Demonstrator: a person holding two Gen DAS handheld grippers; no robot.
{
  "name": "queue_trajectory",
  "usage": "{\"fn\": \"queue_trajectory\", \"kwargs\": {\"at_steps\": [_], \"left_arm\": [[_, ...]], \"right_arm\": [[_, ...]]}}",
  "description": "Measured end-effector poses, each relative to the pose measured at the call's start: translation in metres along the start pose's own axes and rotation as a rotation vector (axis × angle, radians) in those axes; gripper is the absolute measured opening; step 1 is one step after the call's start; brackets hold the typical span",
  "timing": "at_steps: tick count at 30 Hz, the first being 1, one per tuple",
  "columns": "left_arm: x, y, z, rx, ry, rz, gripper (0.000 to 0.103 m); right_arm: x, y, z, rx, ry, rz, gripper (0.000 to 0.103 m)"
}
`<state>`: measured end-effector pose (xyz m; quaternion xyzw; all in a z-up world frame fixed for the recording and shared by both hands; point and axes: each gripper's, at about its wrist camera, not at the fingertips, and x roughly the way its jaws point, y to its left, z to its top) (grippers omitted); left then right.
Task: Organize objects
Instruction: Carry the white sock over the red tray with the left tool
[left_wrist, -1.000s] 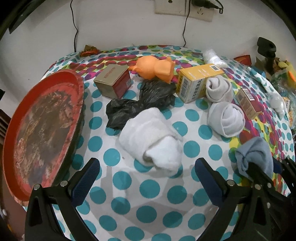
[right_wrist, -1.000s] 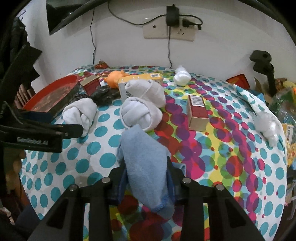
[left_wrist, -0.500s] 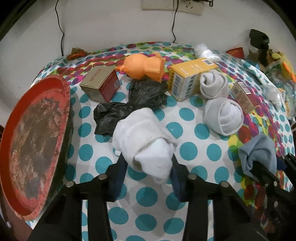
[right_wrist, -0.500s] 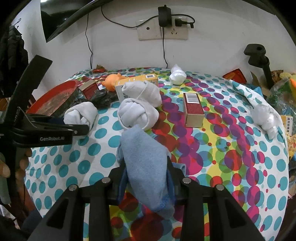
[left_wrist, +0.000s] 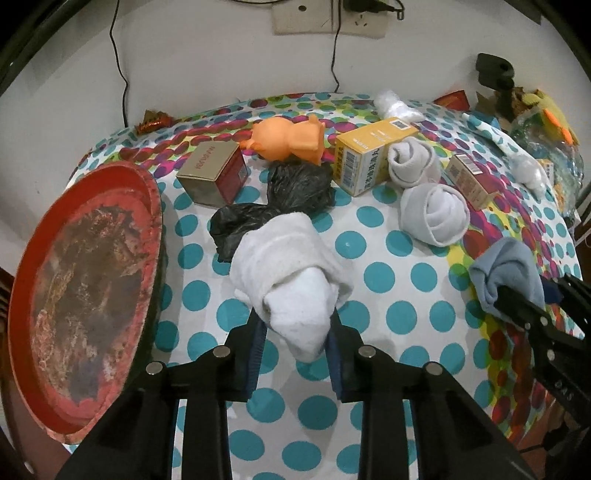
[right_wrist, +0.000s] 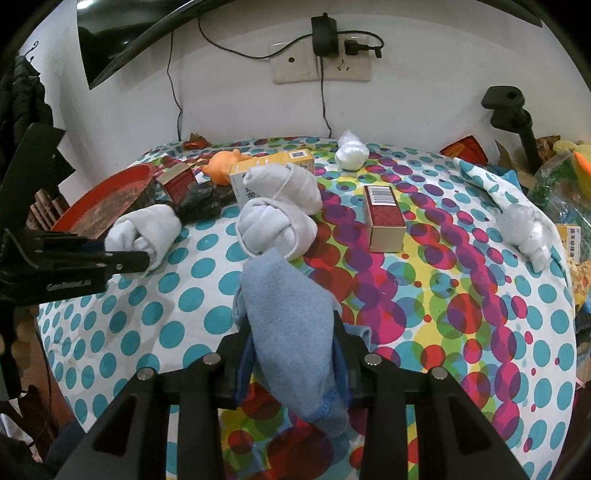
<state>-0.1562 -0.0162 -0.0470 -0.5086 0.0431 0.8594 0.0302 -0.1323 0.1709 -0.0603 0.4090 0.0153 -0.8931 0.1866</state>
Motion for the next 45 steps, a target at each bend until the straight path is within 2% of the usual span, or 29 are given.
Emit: {"fn": "queue_trajectory", "kwargs": {"at_steps": [4,15,29,35,45], "left_arm": [[-0.008,0.001,-0.003,0.016,-0.009,-0.017,0.024],[-0.033,0.005,-0.005,0.077,-0.056,-0.006,0.024],[-0.052,0.061,-0.013,-0.005,-0.066,0.002,0.024],[-0.059,0.096,-0.016,-0.044,-0.073,0.058,0.024],[-0.052,0.184,-0.018,-0.152,-0.052,0.205,0.024]], "right_arm": [[-0.002,0.002,-0.002,0.003,-0.004,-0.005,0.036],[-0.005,0.005,-0.002,0.008,-0.009,-0.017,0.036],[-0.009,0.005,-0.006,0.020,-0.008,-0.038,0.036],[-0.009,0.004,-0.005,0.025,-0.009,-0.044,0.036],[-0.009,0.003,-0.006,0.037,0.001,-0.068,0.036]]}}
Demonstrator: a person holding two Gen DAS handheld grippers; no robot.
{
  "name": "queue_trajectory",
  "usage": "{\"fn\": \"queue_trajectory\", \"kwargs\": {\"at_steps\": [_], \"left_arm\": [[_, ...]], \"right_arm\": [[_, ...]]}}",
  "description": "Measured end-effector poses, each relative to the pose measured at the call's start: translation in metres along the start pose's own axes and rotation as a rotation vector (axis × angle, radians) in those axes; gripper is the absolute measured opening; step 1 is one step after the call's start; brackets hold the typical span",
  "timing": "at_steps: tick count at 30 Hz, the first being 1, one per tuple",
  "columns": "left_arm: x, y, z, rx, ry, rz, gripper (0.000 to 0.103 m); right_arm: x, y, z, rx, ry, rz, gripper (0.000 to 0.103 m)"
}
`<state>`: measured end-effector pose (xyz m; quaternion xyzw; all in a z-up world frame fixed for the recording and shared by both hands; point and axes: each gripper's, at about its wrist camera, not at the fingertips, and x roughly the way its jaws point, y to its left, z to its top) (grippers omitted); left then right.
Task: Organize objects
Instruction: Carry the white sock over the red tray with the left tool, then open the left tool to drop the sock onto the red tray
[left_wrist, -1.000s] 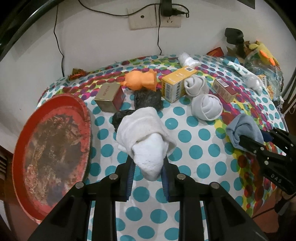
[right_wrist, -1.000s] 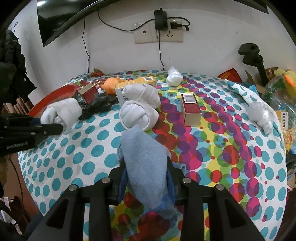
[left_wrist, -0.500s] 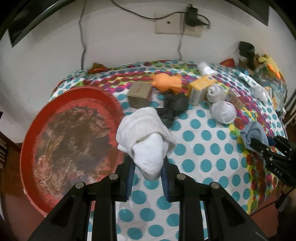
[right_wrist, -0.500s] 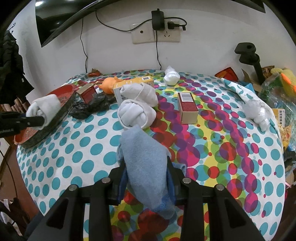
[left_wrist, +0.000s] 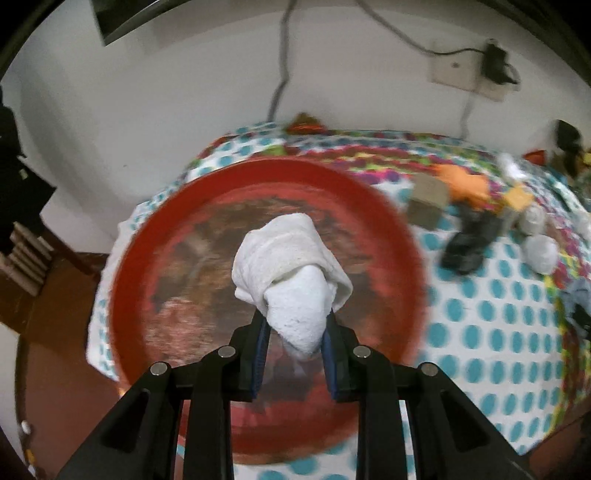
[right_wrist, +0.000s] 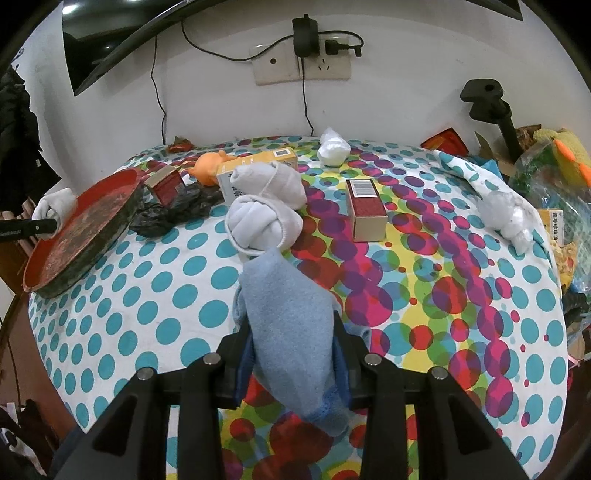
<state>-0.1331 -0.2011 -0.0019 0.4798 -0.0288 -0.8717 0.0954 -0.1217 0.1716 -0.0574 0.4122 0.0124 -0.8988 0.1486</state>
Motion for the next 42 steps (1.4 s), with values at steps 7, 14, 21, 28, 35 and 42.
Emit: {"fn": "queue_trajectory", "kwargs": {"at_steps": [7,14,21,28,35,42], "left_arm": [[0.021,0.045,-0.004,-0.050,0.024,0.058,0.024],[0.043,0.079,-0.009,-0.080,0.060,0.088,0.024],[0.055,0.095,-0.011,-0.079,0.069,0.081,0.024],[0.066,0.099,-0.013,-0.066,0.086,0.075,0.027],[0.070,0.102,-0.017,-0.051,0.081,0.091,0.031],[0.061,0.107,-0.020,-0.064,0.050,0.105,0.066]], "right_arm": [[-0.003,0.001,0.004,-0.002,-0.001,-0.027,0.036],[-0.003,0.007,0.006,-0.006,0.006,-0.046,0.036],[-0.002,0.013,0.009,-0.011,0.012,-0.060,0.036],[-0.002,0.025,0.014,-0.025,0.018,-0.059,0.036],[-0.001,0.048,0.022,-0.062,0.012,-0.046,0.036],[0.005,0.071,0.030,-0.098,0.015,-0.029,0.036]]}}
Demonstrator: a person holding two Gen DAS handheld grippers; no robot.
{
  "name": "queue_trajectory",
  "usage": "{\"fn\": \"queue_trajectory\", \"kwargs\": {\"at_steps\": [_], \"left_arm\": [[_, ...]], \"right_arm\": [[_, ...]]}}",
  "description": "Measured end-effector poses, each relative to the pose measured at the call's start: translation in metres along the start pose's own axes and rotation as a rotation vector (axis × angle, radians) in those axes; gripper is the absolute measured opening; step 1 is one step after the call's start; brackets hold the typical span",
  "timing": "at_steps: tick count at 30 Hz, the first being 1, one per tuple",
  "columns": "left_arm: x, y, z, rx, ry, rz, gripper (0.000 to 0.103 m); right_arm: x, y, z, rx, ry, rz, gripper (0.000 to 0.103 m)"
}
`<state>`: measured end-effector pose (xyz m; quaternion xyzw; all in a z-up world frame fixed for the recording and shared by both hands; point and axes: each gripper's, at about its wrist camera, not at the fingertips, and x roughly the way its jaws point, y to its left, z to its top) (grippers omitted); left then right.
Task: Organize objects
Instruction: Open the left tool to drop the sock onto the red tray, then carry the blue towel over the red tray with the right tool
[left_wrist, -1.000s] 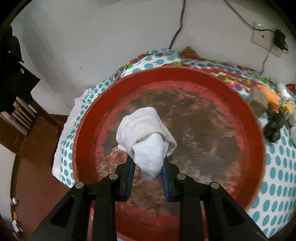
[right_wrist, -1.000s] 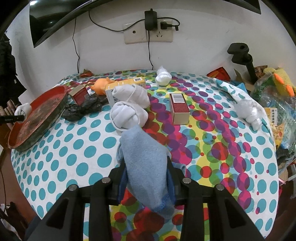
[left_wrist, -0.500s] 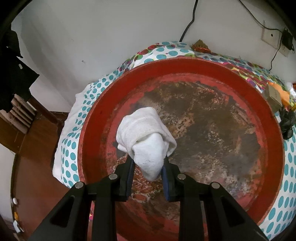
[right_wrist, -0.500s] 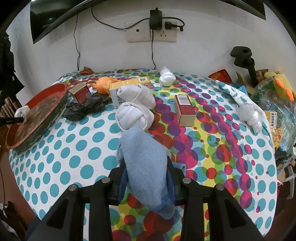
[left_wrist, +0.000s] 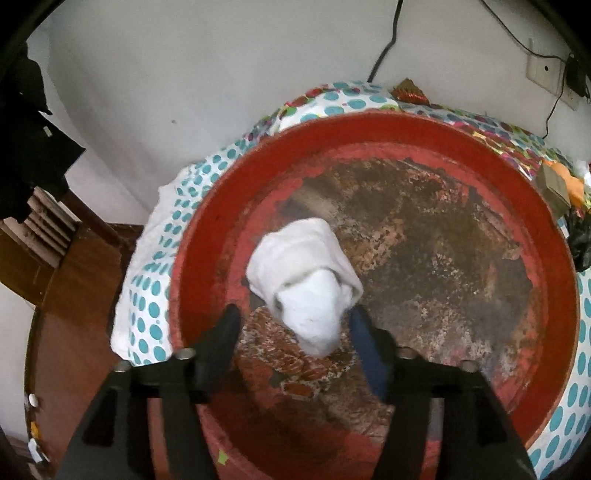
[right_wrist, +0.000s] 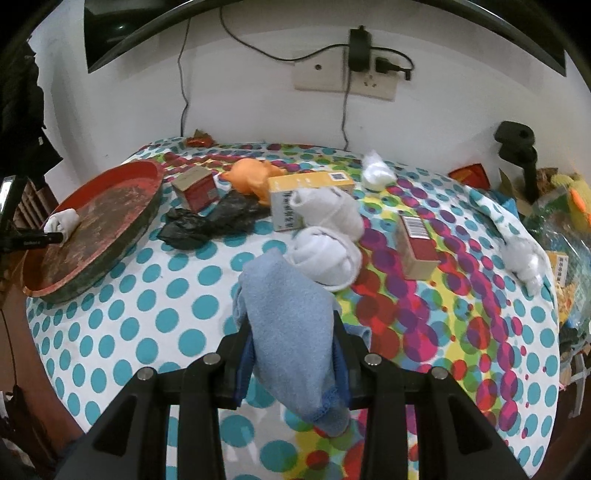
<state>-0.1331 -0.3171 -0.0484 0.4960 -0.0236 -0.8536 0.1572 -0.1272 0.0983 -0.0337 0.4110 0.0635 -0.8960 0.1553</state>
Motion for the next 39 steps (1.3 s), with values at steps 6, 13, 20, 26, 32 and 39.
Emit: {"fn": "queue_trajectory", "kwargs": {"at_steps": [6,13,20,26,32,39], "left_arm": [[-0.015,0.007,-0.003,-0.017,-0.029,0.004,0.082],[-0.037,0.011,-0.013,-0.044,-0.053,-0.036,0.086],[-0.055,0.017,-0.027,-0.085,-0.057,-0.075,0.089],[-0.069,0.024,-0.042,-0.086,-0.074,-0.058,0.092],[-0.072,0.036,-0.056,-0.112,-0.056,-0.059,0.092],[-0.072,0.057,-0.071,-0.156,-0.034,-0.038,0.092]], "right_arm": [[0.003,0.024,0.011,-0.042,-0.005,0.022,0.036],[0.005,0.065,0.031,-0.108,-0.025,0.066,0.036],[0.008,0.122,0.056,-0.197,-0.046,0.134,0.036],[0.021,0.169,0.075,-0.254,-0.043,0.200,0.036],[0.041,0.215,0.091,-0.290,-0.023,0.258,0.036],[0.066,0.261,0.104,-0.348,0.011,0.291,0.036]]}}
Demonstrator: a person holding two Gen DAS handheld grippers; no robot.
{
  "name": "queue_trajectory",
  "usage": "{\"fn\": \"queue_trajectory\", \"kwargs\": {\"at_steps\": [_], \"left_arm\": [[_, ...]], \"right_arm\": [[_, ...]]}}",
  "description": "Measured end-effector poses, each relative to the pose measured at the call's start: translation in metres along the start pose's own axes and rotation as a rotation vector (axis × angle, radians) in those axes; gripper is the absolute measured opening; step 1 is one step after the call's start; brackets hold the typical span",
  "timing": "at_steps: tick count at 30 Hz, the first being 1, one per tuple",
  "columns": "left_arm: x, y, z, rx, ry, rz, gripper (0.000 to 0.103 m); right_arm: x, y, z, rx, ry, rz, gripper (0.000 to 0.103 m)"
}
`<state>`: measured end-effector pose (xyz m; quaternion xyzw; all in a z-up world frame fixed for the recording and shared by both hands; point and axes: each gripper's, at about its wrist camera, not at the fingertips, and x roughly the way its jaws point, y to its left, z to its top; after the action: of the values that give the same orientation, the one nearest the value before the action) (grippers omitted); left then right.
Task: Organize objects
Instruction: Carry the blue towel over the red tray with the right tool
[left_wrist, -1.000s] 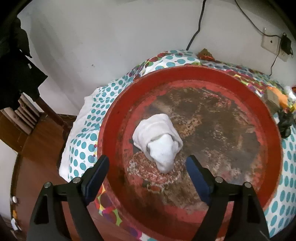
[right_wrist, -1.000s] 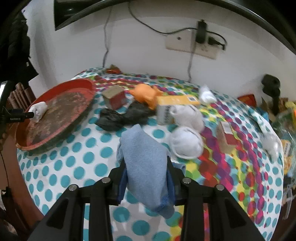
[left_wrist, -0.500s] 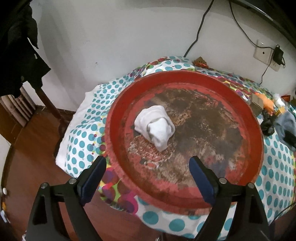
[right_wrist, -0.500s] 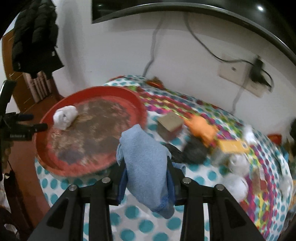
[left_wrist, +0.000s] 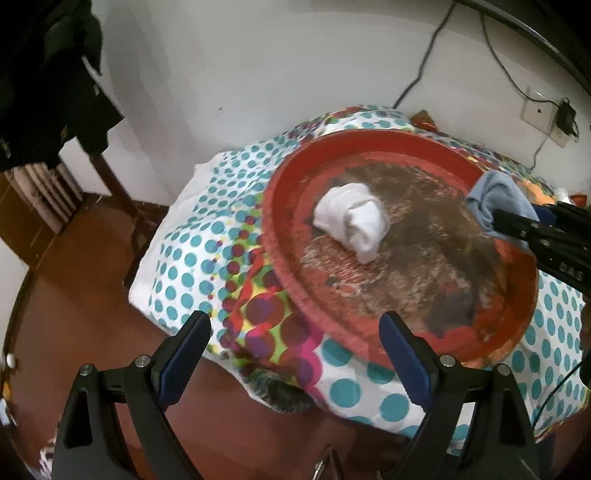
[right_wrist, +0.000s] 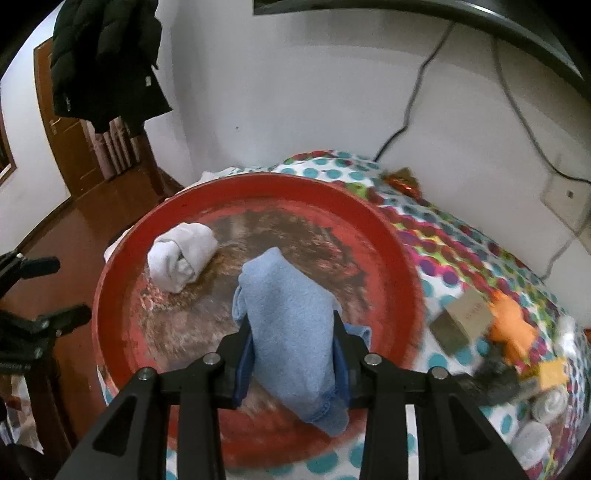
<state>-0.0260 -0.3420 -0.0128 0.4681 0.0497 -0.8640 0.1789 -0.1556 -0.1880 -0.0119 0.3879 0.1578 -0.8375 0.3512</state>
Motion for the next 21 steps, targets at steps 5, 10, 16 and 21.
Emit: {"fn": "queue_trajectory", "kwargs": {"at_steps": [5,10,16,21], "left_arm": [[0.001,0.015,-0.005,-0.022,0.012,0.025,0.092],[0.002,0.026,-0.009,-0.045,0.026,0.038,0.092],[0.007,0.030,-0.010,-0.054,0.039,0.041,0.092],[0.010,0.024,-0.007,-0.048,0.045,0.037,0.092]], "right_arm": [[0.030,0.011,0.014,0.016,0.040,0.032,0.036],[0.058,0.015,0.028,0.040,0.077,0.059,0.036],[0.075,0.021,0.038,0.026,0.098,0.053,0.039],[0.079,0.021,0.037,0.021,0.122,0.034,0.046]]}}
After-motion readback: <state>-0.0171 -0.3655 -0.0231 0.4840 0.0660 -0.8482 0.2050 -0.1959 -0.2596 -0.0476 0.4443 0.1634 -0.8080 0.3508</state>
